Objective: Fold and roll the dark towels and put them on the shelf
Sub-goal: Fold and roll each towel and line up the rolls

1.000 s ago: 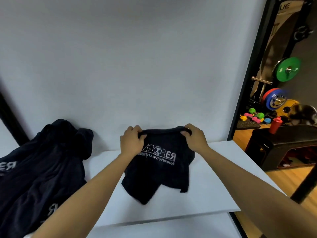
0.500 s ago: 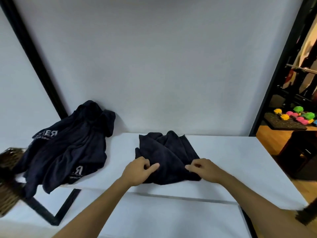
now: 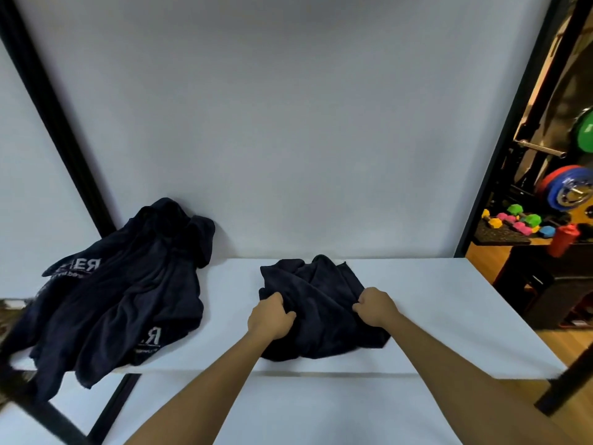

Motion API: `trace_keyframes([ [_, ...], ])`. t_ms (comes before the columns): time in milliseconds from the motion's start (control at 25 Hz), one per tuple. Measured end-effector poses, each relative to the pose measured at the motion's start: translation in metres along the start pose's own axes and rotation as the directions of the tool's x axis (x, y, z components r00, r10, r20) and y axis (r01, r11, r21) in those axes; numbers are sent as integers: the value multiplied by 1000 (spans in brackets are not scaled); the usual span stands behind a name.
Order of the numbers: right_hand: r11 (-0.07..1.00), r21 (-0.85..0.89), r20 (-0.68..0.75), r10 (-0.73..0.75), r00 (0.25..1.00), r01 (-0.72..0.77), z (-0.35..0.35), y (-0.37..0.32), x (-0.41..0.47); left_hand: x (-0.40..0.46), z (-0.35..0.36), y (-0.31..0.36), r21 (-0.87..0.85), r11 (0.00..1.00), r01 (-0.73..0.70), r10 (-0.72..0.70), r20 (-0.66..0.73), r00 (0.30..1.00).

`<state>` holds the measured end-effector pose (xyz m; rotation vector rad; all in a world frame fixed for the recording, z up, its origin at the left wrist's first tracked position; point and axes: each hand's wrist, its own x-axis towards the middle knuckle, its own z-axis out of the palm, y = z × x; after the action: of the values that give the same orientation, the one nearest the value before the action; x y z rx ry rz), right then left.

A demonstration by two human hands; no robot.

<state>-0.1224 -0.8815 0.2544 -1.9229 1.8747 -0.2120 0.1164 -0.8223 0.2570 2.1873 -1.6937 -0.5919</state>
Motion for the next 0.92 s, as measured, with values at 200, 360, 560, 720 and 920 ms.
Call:
trace_keyframes([
  [200, 870, 470, 17, 157, 987, -147, -26, -15, -12, 10, -28, -1, -456, 889, -51, 52, -9, 999],
  [360, 480, 876, -58, 208, 976, -50, -83, -44, -21, 19, -93, 24, -648, 761, 40, 114, 193, 975],
  [560, 62, 993, -115, 184, 976, 105, -122, -44, -45, 28, -130, 12, -719, 694, 10, 72, 83, 994],
  [720, 496, 867, -26, 148, 989, -52, -71, -19, -55, 30, -89, -41, -203, 979, 4, 58, 298, 953],
  [920, 684, 718, 48, 135, 990, -128, -10, -8, -64, 29, -46, -53, 9, 995, -95, 93, 164, 982],
])
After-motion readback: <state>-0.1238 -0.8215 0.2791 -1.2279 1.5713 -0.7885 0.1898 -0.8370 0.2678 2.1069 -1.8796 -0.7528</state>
